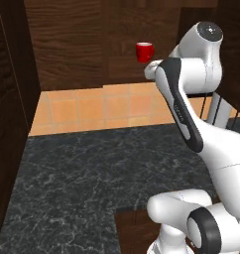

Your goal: Gather all objects into one cabinet and sort the glasses and bowls to opposite sides.

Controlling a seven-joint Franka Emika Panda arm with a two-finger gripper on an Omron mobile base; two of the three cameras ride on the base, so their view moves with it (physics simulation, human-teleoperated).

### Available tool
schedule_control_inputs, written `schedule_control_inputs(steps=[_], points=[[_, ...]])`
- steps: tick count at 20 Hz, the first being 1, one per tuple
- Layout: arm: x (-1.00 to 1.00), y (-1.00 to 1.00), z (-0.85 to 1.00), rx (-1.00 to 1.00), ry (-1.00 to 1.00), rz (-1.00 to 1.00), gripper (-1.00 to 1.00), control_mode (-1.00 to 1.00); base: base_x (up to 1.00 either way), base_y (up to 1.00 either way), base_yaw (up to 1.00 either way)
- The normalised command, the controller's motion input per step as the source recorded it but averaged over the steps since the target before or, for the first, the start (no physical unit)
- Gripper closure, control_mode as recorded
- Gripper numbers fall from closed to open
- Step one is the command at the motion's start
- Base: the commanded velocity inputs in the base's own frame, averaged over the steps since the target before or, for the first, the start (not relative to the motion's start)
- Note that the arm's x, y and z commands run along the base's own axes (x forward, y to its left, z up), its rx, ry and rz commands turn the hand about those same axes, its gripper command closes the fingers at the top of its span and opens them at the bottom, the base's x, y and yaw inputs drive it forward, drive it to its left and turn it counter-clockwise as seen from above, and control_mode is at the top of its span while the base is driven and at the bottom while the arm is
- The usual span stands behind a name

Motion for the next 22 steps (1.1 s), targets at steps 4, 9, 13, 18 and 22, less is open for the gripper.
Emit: schedule_control_inputs(steps=[4,9,13,18,22], points=[[0.05,0.00,0.59,0.00,-0.01,0.00,-1.00,-1.00,0.00,0.00,0.00],[0.03,-0.03,0.02,0.02,-0.02,0.02,-1.00,-1.00,0.00,0.00,0.00],[0.16,-0.17,-0.07,0.00,-0.09,0.09,-1.00,-1.00,0.00,0.00,0.00],[0.13,-0.16,-0.13,-0.08,-0.13,0.15,-1.00,-1.00,0.00,0.00,0.00],[0.33,-0.02,-0.04,-0.11,-0.13,0.08,-1.00,-1.00,0.00,0.00,0.00]])
